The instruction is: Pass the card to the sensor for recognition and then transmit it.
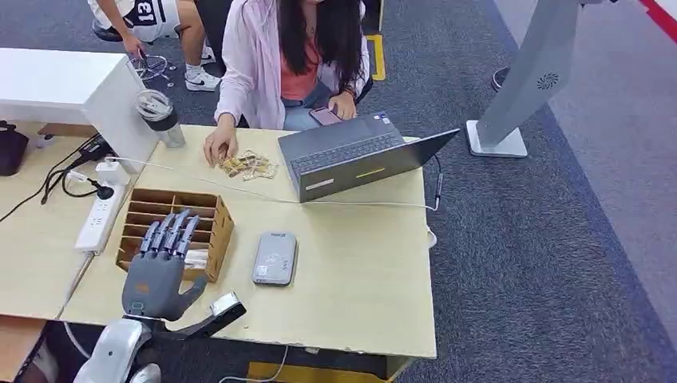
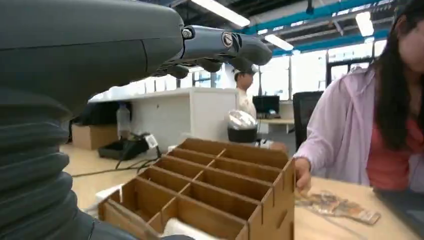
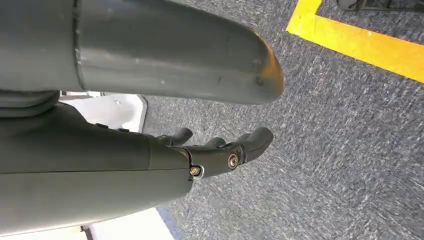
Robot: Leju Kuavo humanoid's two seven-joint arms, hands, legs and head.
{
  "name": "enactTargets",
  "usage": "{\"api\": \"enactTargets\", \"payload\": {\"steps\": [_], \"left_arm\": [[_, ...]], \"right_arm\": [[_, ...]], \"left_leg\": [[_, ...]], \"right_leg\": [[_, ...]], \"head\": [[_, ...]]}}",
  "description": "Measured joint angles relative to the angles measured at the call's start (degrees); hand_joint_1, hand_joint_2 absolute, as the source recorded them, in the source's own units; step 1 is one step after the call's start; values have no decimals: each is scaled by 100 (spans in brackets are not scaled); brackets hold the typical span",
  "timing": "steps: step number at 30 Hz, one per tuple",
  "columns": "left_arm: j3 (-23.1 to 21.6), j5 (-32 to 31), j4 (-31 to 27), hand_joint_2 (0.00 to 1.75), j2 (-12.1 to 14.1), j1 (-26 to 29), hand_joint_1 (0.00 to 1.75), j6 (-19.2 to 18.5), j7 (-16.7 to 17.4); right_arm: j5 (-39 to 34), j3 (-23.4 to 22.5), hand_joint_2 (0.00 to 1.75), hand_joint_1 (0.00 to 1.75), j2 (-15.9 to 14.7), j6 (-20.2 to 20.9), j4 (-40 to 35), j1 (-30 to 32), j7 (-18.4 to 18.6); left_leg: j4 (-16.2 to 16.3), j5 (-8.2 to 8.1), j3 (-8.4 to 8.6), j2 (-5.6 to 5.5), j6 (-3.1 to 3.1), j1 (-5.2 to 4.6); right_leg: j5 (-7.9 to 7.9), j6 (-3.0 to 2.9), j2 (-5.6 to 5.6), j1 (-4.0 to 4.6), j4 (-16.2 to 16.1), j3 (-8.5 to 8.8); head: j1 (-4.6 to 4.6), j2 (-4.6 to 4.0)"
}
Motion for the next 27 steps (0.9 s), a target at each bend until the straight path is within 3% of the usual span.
{"api": "enactTargets", "payload": {"steps": [4, 5, 27], "left_arm": [[24, 306, 278, 175, 103, -27, 0, -327, 358], [68, 378, 373, 175, 140, -58, 0, -327, 337], [691, 159, 852, 175, 186, -114, 0, -12, 505]], "right_arm": [[26, 0, 0, 0, 0, 37, 0, 6, 28], [35, 0, 175, 0, 0, 46, 0, 10, 48], [70, 2, 175, 0, 0, 96, 7, 12, 63]], "left_leg": [[-1, 1, 0, 1, 0, 1], [-1, 1, 0, 1, 0, 1], [0, 0, -2, 0, 0, 0]], "right_leg": [[0, 0, 4, 1, 0, 1], [0, 0, 3, 1, 0, 1], [0, 0, 2, 0, 0, 1]], "head": [[0, 0], [0, 0], [-2, 0]]}}
